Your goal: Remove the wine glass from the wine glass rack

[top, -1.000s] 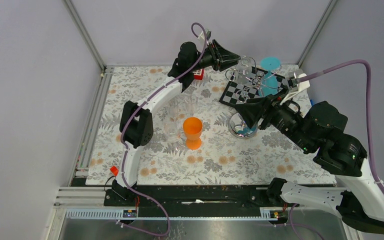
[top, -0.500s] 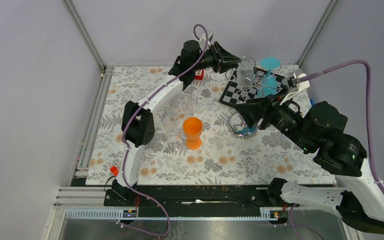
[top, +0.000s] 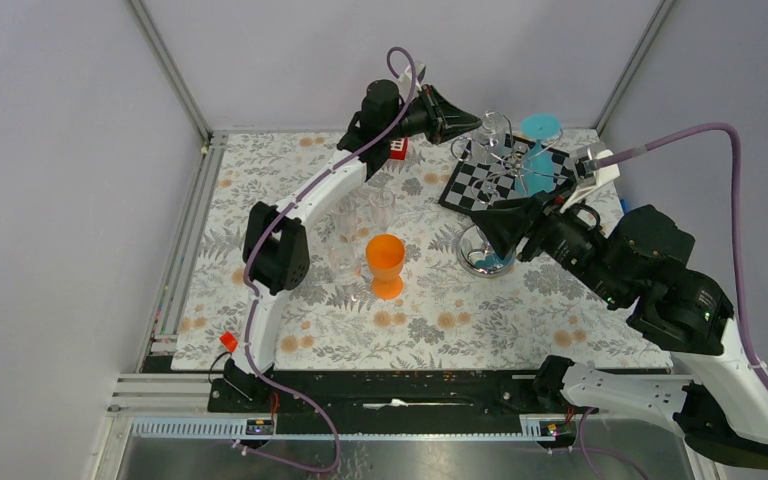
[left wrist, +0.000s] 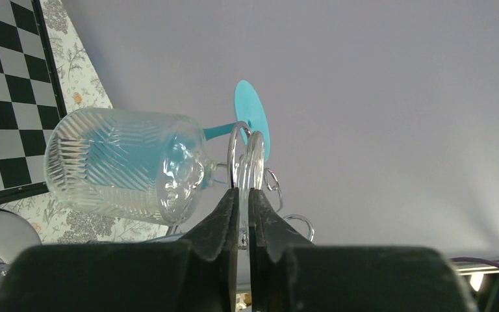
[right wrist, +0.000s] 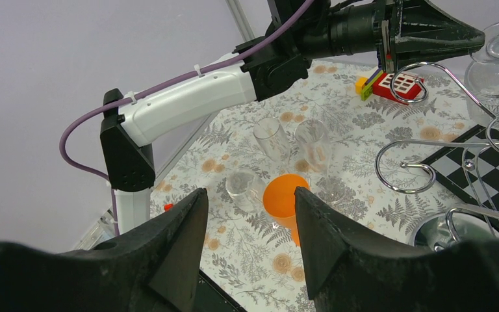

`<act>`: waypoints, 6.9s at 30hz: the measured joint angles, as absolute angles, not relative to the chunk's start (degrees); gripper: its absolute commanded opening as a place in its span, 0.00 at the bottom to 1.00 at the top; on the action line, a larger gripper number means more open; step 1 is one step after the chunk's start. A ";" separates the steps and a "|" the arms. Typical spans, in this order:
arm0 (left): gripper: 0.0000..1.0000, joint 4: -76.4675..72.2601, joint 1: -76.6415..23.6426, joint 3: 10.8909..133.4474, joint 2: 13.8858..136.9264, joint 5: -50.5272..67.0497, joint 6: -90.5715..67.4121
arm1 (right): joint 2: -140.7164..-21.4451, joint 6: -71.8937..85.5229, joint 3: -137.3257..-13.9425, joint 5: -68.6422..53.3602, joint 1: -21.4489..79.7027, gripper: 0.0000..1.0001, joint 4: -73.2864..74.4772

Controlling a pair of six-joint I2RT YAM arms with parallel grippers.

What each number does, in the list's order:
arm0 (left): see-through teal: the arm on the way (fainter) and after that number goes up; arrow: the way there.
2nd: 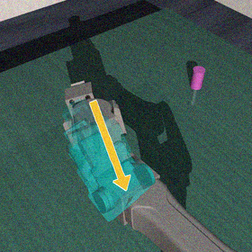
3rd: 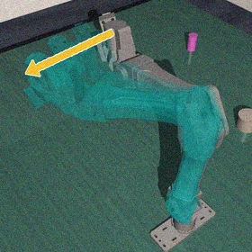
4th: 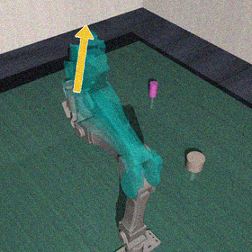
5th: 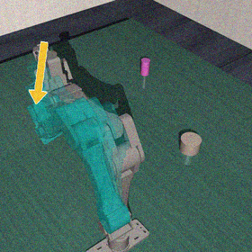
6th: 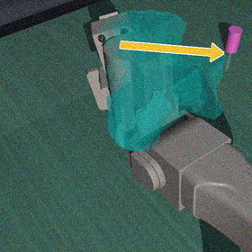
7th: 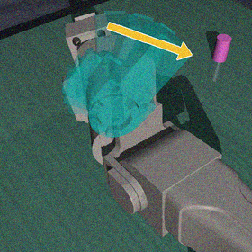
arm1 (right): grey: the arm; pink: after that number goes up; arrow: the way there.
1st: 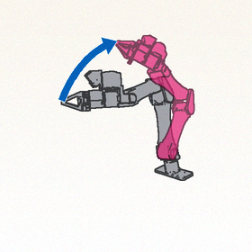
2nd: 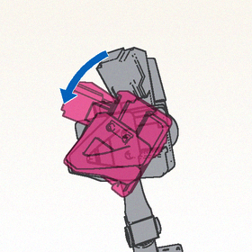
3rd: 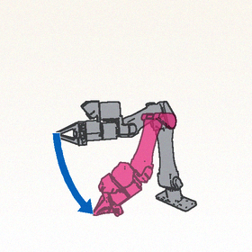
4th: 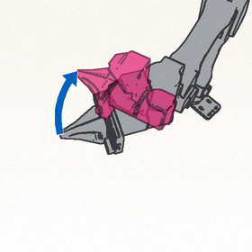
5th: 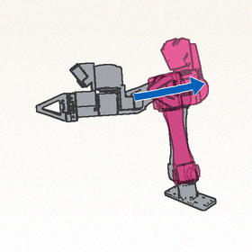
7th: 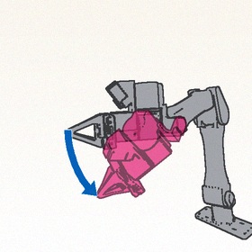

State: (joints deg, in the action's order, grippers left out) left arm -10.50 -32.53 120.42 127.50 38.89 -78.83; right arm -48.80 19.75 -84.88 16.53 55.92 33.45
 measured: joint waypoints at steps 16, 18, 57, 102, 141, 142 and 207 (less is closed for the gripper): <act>0.00 -12.36 -32.58 120.36 127.50 39.35 -82.65 | -48.01 19.77 -84.44 16.93 55.92 0.57 33.12; 0.00 -12.58 -32.60 120.22 127.50 39.31 -82.83 | -47.97 19.77 -84.38 16.95 55.92 0.57 32.99; 0.00 -14.68 -33.85 118.65 124.95 33.08 -78.72 | -46.68 19.84 -83.13 17.10 55.92 0.56 32.21; 0.00 -15.11 -34.79 124.90 129.51 40.12 -81.54 | -45.87 19.84 -81.93 17.12 55.92 0.56 32.16; 0.00 -21.12 -29.91 108.16 119.85 45.23 -80.79 | -46.74 20.99 -81.93 17.32 55.92 0.67 30.44; 0.00 -21.15 -29.58 108.14 119.74 45.23 -80.79 | -46.76 21.06 -81.93 17.26 55.92 0.69 30.44; 0.00 -53.78 -17.54 64.58 62.96 27.94 -118.65 | -73.03 52.99 -75.05 -17.69 43.20 0.90 -45.52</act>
State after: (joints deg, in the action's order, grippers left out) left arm -53.78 -17.54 64.58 62.96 27.94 -118.65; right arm -73.03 52.99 -75.05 -17.69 43.20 -45.52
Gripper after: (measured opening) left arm 0.036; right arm 0.936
